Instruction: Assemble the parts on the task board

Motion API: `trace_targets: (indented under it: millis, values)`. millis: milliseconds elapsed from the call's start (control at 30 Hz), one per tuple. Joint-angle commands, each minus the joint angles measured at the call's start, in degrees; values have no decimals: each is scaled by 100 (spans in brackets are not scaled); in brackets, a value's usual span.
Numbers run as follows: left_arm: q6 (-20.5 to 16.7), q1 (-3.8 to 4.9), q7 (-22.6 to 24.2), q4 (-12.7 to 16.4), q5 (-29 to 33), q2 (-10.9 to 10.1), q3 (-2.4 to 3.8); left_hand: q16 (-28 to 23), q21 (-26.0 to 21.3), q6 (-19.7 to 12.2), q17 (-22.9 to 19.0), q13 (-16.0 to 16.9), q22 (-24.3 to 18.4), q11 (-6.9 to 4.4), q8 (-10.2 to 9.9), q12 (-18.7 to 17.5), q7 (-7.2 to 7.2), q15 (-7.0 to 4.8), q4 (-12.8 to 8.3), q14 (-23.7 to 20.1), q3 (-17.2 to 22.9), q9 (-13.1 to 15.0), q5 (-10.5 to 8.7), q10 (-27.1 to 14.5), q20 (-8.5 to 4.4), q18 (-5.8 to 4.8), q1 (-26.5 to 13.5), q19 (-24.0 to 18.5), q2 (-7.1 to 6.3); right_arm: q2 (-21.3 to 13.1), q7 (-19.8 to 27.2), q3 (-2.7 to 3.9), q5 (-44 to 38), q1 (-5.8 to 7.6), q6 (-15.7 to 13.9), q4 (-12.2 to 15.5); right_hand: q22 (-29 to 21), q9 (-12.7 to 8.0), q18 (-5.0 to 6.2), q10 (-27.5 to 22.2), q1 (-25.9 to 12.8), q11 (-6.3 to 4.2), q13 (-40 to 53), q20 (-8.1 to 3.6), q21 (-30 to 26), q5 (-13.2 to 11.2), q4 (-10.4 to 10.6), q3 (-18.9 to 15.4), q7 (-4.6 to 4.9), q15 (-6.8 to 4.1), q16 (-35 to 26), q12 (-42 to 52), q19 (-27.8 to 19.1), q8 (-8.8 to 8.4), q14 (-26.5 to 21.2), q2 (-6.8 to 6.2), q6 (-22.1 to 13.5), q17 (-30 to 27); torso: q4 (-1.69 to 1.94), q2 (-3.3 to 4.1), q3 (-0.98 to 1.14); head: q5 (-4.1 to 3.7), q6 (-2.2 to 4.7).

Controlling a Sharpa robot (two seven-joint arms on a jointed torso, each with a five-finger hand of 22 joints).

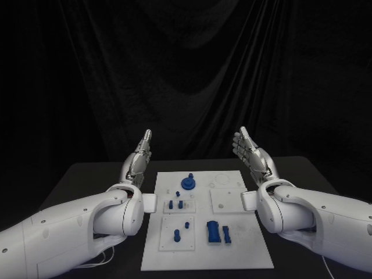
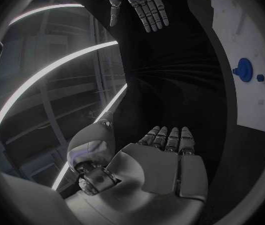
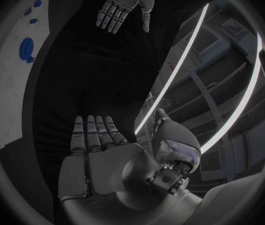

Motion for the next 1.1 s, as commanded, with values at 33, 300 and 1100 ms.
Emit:
trace_targets:
  millis: [33, 300, 1100]
  values:
    - [-235, -7, -49, 15, 197, 7, 9, -21, -34, -8, -9, -6, -17, 59, -28, -33, 127, -40, -293, -2, 23, -7, -213, -1, -61, -162, -652, -4, -11, 33, 101, 40, 718, -37, -155, -16, -427, -427, -131, -579, -623, -64, -374, -177, -36, -223, -270, -7, -16, -32, -349, -483, -387, -485, -306, 0, -401, -263, -5, 18, -5, 2, 18]
    - [-235, -7, -49, 15, 197, 7, 9, -21, -34, -8, -9, -6, -17, 59, -28, -33, 127, -40, -293, -2, 23, -7, -666, -1, -61, -162, -1058, -4, -11, 39, 103, 47, 739, -42, -156, -18, -695, -697, -131, -579, -1009, -64, -609, -177, -36, -223, -270, -7, -16, -32, -571, -785, -613, -788, -483, 0, -401, -825, -5, 18, -5, 2, 18]
    - [-235, -7, -49, 15, 197, 7, 9, -21, -34, -8, -9, -6, -17, 59, -28, -33, 127, -40, -293, -2, 23, -7, -666, -1, -61, -162, -2058, -4, -11, 39, 103, 47, 739, -42, -156, -18, -1346, -1351, -131, -579, -1964, -64, -1180, -177, -36, -223, -270, -7, -16, -32, -1103, -1524, -1212, -1524, -956, 0, -401, -825, -5, 18, -5, 2, 18]
